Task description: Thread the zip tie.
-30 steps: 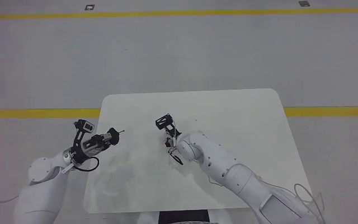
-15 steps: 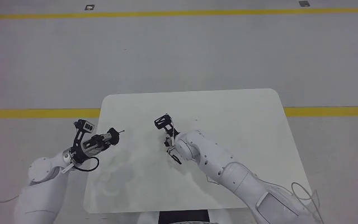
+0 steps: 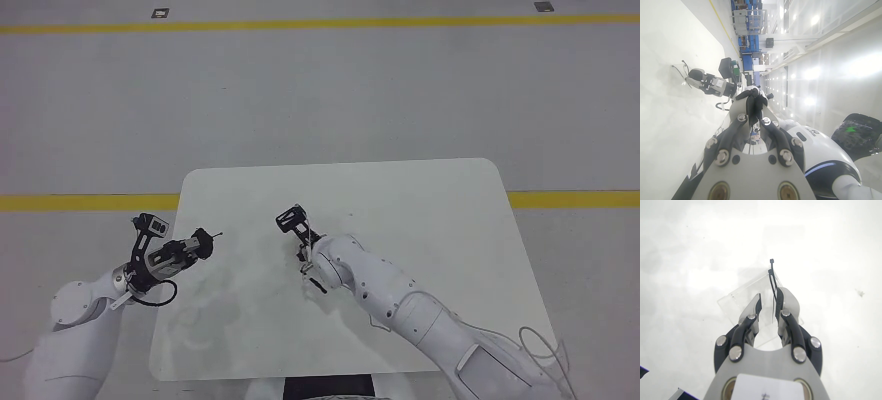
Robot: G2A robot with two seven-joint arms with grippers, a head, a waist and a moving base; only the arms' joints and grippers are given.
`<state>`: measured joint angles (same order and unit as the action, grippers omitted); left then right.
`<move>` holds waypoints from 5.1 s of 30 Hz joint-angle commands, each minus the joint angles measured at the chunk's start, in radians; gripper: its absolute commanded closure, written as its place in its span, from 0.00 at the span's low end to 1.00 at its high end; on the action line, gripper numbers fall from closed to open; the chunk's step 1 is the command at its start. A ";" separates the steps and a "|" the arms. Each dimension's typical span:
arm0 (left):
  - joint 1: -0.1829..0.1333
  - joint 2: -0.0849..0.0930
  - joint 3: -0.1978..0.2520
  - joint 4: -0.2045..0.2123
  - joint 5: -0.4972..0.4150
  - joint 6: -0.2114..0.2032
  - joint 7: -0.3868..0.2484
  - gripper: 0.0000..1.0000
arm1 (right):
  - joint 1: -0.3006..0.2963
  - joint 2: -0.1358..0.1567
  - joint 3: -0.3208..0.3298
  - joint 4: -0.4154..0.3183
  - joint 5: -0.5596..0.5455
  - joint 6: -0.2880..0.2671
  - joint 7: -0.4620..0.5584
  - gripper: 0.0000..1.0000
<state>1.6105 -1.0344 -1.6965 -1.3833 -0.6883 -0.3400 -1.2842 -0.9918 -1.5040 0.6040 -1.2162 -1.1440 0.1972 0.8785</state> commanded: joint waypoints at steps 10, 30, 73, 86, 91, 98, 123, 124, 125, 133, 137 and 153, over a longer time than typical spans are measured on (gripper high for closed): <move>0.000 0.000 0.000 0.000 0.000 0.000 0.000 1.00 | 0.008 -0.022 -0.002 0.054 0.008 -0.032 0.011 0.83; 0.000 0.000 0.000 0.000 0.000 0.000 0.000 1.00 | -0.009 -0.028 0.033 0.034 -0.077 -0.030 0.030 0.86; 0.000 0.000 0.000 0.000 0.000 0.000 0.000 1.00 | 0.001 -0.069 0.081 0.105 -0.054 -0.096 0.083 0.88; 0.000 0.000 0.000 0.000 0.000 0.000 0.000 1.00 | -0.006 -0.074 0.097 0.094 -0.066 -0.094 0.077 1.00; 0.000 0.000 0.000 0.000 0.000 0.000 0.000 1.00 | -0.022 -0.065 0.130 0.049 -0.063 -0.099 0.101 1.00; 0.000 0.000 0.000 0.000 0.000 0.000 0.000 1.00 | -0.052 -0.048 0.170 -0.004 -0.074 -0.126 0.142 1.00; 0.000 0.000 0.000 0.000 0.000 0.000 0.000 1.00 | 0.001 -0.095 0.119 0.147 -0.012 -0.121 0.092 0.94; 0.000 0.000 0.000 0.000 0.000 0.000 0.000 1.00 | 0.003 -0.096 0.118 0.150 -0.014 -0.118 0.092 0.96; 0.000 0.000 0.000 0.000 0.000 0.000 0.000 1.00 | 0.004 -0.097 0.116 0.153 -0.016 -0.115 0.091 0.98; 0.000 0.000 0.000 0.000 0.000 0.000 0.000 1.00 | 0.001 -0.098 0.121 0.150 -0.031 -0.107 0.093 1.00; 0.000 0.000 0.000 0.000 0.000 0.000 0.000 1.00 | -0.001 -0.099 0.124 0.150 -0.035 -0.110 0.095 1.00; 0.000 0.000 0.000 0.000 0.000 0.000 0.000 1.00 | -0.046 -0.077 0.178 0.029 -0.067 -0.122 0.142 1.00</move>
<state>1.6105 -1.0344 -1.6965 -1.3833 -0.6883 -0.3400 -1.2842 -1.0315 -1.5840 0.7756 -1.1746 -1.2067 0.0771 1.0145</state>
